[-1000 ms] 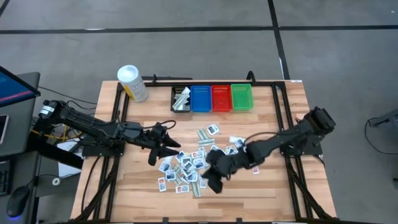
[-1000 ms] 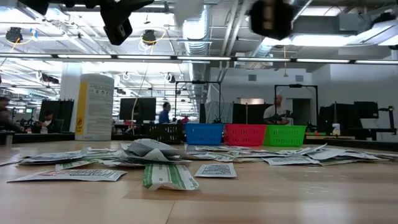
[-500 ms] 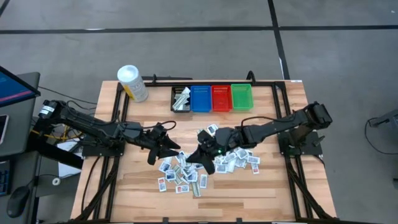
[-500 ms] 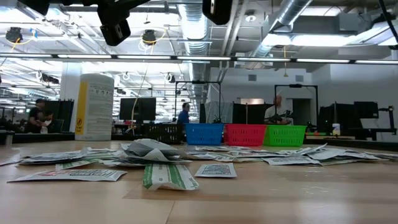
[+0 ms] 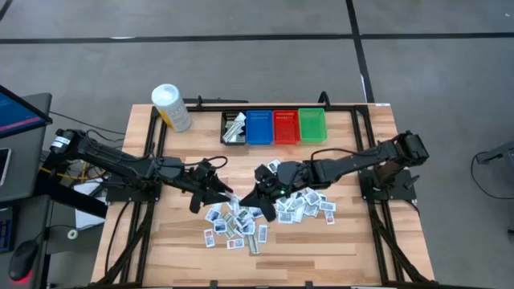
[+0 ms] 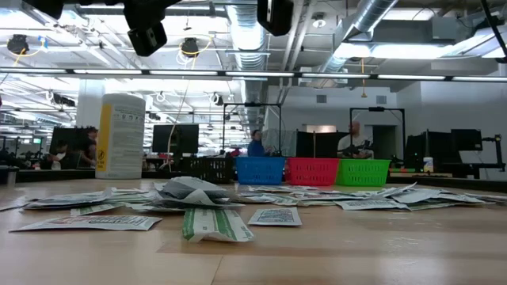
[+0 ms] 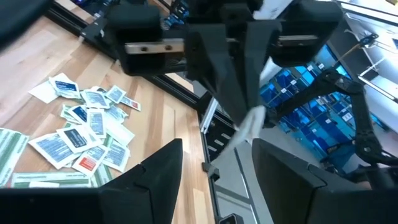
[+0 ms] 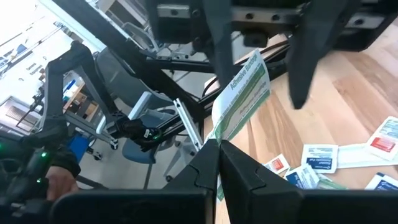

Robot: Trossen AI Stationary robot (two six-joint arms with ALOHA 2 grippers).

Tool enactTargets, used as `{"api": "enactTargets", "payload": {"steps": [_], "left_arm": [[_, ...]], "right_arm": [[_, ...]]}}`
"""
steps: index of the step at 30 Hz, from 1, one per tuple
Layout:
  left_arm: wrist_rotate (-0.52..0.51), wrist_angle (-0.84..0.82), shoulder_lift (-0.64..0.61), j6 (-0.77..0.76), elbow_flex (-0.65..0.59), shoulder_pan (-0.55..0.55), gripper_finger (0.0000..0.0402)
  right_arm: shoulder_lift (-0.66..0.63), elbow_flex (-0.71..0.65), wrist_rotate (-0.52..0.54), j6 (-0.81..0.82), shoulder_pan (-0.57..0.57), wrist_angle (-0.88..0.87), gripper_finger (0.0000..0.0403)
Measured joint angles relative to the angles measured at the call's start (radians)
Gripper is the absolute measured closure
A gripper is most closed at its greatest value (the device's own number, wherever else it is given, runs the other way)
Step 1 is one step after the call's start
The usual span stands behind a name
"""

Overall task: Pick & Place First Aid Supplies
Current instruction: Put the green bandage pack in the black bin

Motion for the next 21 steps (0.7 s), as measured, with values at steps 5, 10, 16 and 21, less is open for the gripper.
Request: {"api": "enactTargets", "payload": {"steps": [5, 10, 16, 21], "left_arm": [[0.003, 0.007, 0.0, 0.008, 0.0, 0.0, 0.0224], [0.003, 0.014, 0.0, 0.033, 0.0, 0.0, 0.0283], [-0.002, 0.014, 0.0, 0.065, 0.0, 0.0, 0.0383], [-0.008, 0.014, 0.0, 0.079, 0.0, 0.0, 0.0394]], "right_arm": [[0.0, 0.0, 0.0, 0.002, -0.01, 0.001, 0.0395], [0.0, 0.0, 0.0, 0.003, -0.01, 0.001, 0.0395], [0.0, 0.0, 0.002, 0.003, -0.011, 0.001, 0.0395], [0.0, 0.0, 0.025, 0.0, -0.015, -0.001, 0.0386]]}}
